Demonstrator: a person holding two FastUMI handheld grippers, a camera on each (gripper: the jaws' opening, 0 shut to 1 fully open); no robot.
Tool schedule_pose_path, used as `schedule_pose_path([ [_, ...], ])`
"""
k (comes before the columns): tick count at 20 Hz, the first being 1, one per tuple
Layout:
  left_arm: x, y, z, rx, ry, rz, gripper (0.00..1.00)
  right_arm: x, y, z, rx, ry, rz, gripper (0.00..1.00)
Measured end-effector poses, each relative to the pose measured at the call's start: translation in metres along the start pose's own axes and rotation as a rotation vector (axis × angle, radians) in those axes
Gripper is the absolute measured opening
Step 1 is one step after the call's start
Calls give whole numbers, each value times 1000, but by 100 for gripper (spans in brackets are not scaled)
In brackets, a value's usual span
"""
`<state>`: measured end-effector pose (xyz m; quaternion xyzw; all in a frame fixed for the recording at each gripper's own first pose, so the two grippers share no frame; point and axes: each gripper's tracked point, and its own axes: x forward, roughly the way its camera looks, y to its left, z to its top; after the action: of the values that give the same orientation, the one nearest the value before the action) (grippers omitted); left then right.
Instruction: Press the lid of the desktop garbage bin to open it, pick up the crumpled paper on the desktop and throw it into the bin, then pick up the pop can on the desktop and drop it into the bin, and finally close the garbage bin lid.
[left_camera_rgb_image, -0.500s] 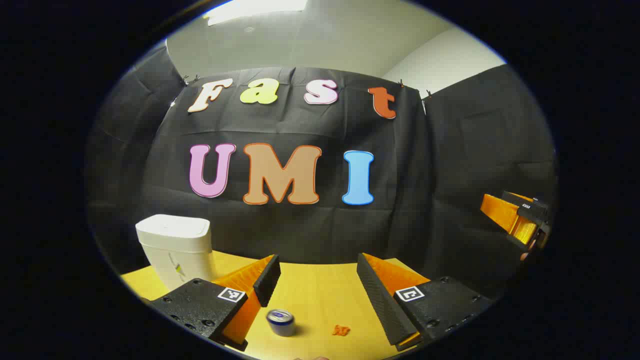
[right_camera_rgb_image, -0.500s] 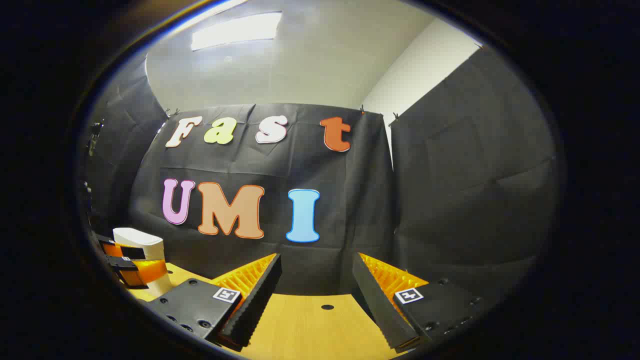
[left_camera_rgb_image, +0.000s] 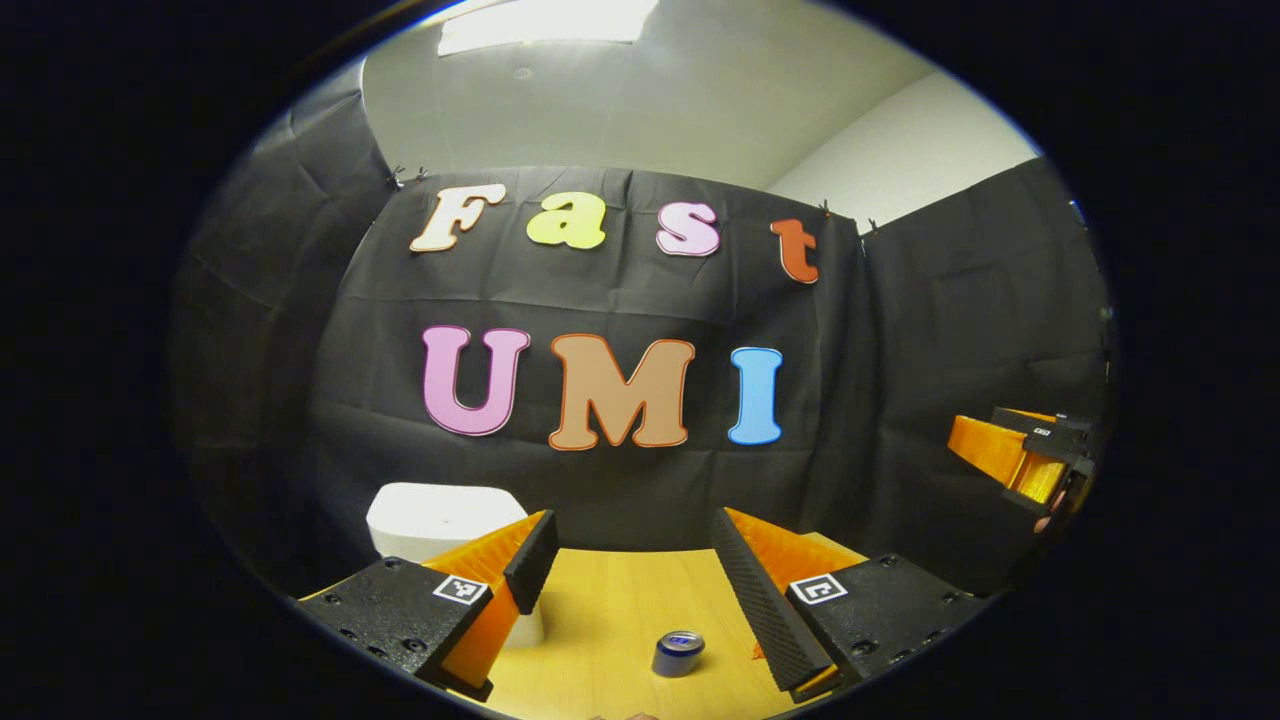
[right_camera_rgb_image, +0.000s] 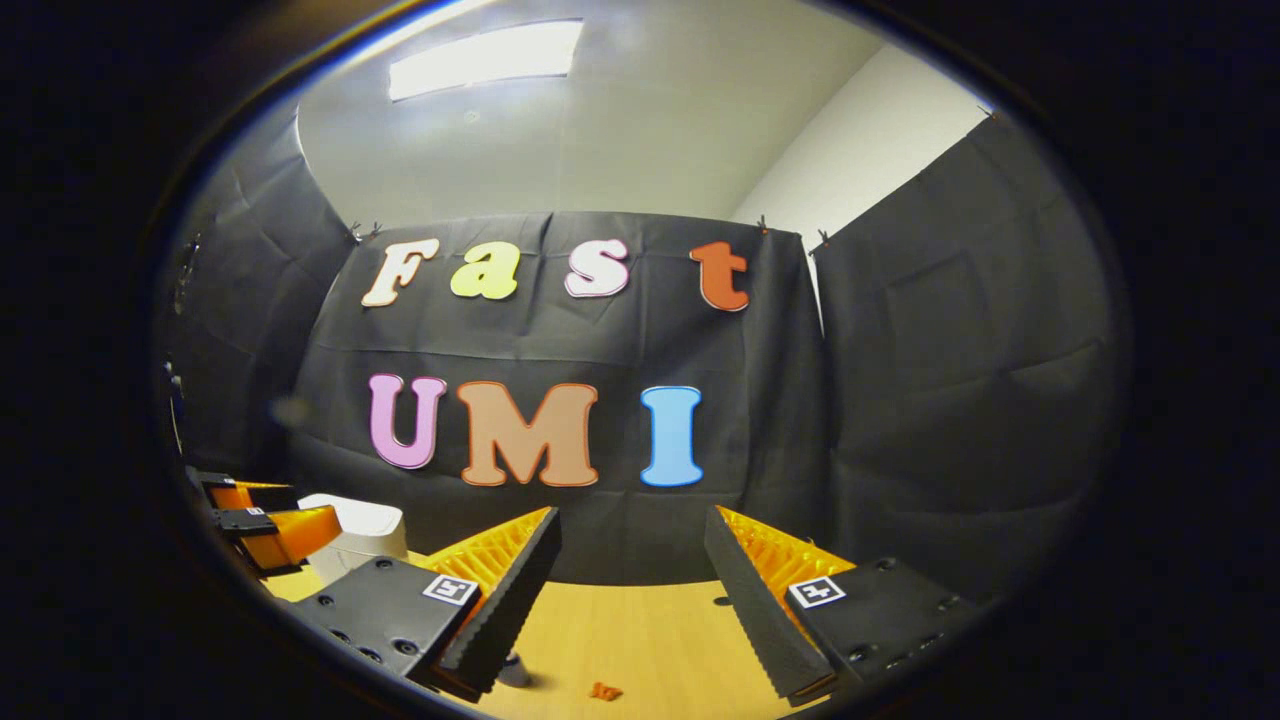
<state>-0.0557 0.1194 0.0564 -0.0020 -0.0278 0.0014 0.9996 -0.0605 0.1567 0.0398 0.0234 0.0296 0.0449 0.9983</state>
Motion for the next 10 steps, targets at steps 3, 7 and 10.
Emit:
schedule_pose_path([
  [3,-7,-4,1,-7,8,-4,93,-8,19,-11,22,38,53,96],
  [7,-16,-10,1,-18,-6,25,93,-13,16,-15,15,44,56,92],
  [10,-17,-16,3,-1,-9,27,94,-11,16,-22,41,79,79,96],
])
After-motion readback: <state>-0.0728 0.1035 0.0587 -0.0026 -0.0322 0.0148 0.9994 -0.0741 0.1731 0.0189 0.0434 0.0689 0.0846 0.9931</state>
